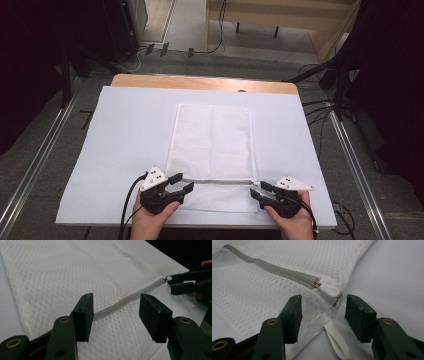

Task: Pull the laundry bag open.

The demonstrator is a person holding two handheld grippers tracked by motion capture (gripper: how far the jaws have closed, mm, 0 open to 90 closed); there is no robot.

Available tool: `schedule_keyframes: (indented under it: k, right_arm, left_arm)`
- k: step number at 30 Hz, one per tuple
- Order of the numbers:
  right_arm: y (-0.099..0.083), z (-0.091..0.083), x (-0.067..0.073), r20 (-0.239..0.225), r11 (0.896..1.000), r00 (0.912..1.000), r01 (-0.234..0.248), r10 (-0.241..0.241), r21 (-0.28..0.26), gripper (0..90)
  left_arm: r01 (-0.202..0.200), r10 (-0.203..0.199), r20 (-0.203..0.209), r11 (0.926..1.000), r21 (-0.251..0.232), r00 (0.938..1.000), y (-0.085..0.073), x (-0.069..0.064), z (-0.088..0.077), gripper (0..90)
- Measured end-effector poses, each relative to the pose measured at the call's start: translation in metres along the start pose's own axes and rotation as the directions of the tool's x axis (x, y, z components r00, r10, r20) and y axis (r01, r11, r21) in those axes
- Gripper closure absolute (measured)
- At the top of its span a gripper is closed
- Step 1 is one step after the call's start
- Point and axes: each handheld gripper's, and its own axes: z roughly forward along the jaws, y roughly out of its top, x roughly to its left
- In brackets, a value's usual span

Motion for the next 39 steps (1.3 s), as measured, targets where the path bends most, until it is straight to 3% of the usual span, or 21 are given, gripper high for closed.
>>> schedule_keyframes:
  k: [5,7,11,12,18,20,23,25,26,27,29,33,37,39]
  right_arm:
    - [0.0,0.001,0.007,-0.026,1.0,0.9996,0.006,-0.006,0.019,49.4]
    - [0.0,0.001,0.014,-0.009,0.999,0.9996,0.026,-0.026,0.033,49.4]
    - [-0.001,-0.001,0.017,-0.002,0.999,1.0,0.009,-0.009,0.045,44.6]
    - [-0.001,-0.002,0.018,0.02,0.999,0.9998,0.006,-0.007,0.044,42.7]
    - [-0.004,-0.002,0.022,0.063,0.999,0.9979,0.014,-0.016,0.036,44.3]
    - [-0.006,-0.001,0.027,0.108,0.999,0.9935,0.032,-0.035,0.026,48.9]
    - [-0.01,0.001,0.035,0.185,0.996,0.9786,0.087,-0.089,0.019,57.7]
    - [-0.01,0.002,0.036,0.192,0.998,0.979,0.068,-0.068,0.005,71.8]
    - [-0.01,0.002,0.036,0.192,0.998,0.979,0.068,-0.068,0.005,71.8]
    - [-0.01,0.002,0.035,0.2,0.998,0.9774,0.071,-0.07,0.003,77.0]
    - [-0.008,0.002,0.03,0.183,0.999,0.9821,0.046,-0.045,-0.001,88.9]
    - [-0.007,0.0,0.025,0.142,1.0,0.9898,0.014,-0.014,0.0,90.0]
    - [-0.004,-0.006,0.029,0.151,0.998,0.9878,0.045,-0.038,-0.044,90.0]
    - [-0.002,-0.01,0.031,0.158,0.996,0.9868,0.051,-0.039,-0.073,90.0]
  left_arm:
    - [0.003,-0.003,0.002,1.0,0.006,1.0,0.0,-0.001,0.001,44.3]
    - [-0.003,0.003,0.014,1.0,0.005,0.9999,-0.001,-0.002,0.002,43.7]
    - [-0.009,0.009,0.028,1.0,0.004,0.9996,-0.001,-0.004,0.002,42.1]
    - [-0.011,0.011,0.03,0.9999,0.005,0.9995,-0.001,-0.004,0.002,41.8]
    - [-0.009,0.009,0.032,0.9999,0.005,0.9994,0.001,-0.008,0.003,41.2]
    - [-0.013,0.013,0.038,0.9998,0.014,0.9992,0.002,-0.011,0.005,40.8]
    - [-0.017,0.016,0.062,0.9996,0.022,0.9979,0.006,-0.017,0.011,39.9]
    - [-0.021,0.019,0.077,0.9995,0.024,0.9968,0.009,-0.023,0.016,39.7]
    - [-0.021,0.019,0.077,0.9995,0.024,0.9968,0.009,-0.023,0.016,39.6]
    - [-0.028,0.025,0.088,0.9992,0.03,0.9958,0.011,-0.028,0.021,39.6]
    - [-0.042,0.037,0.107,0.9982,0.044,0.9936,0.014,-0.035,0.029,39.1]
    - [-0.061,0.049,0.147,0.9951,0.077,0.9879,0.02,-0.049,0.05,38.6]
    - [-0.067,0.048,0.174,0.992,0.107,0.9835,0.029,-0.061,0.073,38.3]
    - [-0.055,0.034,0.171,0.9915,0.118,0.9847,0.035,-0.065,0.082,38.6]
